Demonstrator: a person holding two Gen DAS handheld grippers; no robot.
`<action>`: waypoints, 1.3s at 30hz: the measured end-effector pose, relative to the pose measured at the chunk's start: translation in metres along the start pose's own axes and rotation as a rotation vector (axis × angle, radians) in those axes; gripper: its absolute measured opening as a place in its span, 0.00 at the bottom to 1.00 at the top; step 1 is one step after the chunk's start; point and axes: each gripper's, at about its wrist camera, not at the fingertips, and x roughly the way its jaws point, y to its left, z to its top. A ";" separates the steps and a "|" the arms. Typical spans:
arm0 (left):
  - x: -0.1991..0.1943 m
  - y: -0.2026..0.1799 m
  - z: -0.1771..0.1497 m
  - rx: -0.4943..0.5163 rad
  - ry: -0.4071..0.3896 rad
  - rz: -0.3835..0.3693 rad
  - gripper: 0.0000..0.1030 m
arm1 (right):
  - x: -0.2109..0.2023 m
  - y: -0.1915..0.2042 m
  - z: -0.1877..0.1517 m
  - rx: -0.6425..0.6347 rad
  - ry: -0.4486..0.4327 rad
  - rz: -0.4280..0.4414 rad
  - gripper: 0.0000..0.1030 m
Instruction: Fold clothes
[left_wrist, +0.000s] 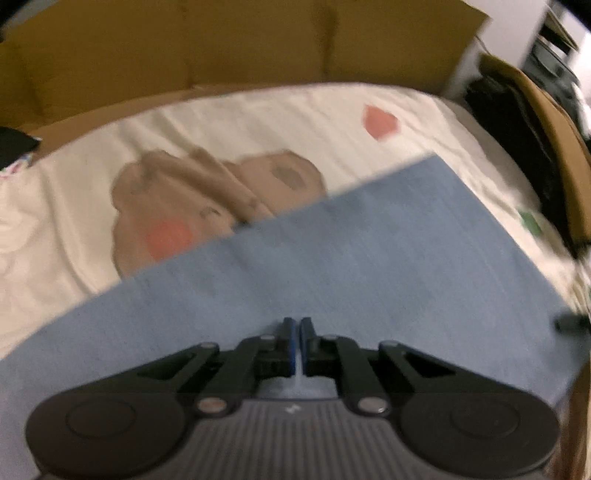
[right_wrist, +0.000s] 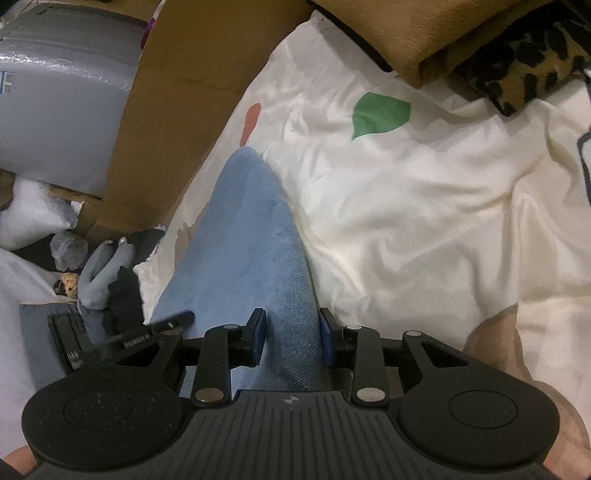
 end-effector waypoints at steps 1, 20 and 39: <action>0.001 0.003 0.003 -0.014 -0.011 0.011 0.05 | 0.000 0.000 -0.001 0.001 -0.004 -0.001 0.31; 0.011 0.011 0.012 -0.006 -0.063 0.026 0.14 | 0.007 0.006 0.000 -0.027 -0.034 -0.022 0.32; -0.067 0.032 -0.027 0.004 0.013 -0.029 0.61 | 0.045 0.025 0.036 -0.100 0.153 0.001 0.36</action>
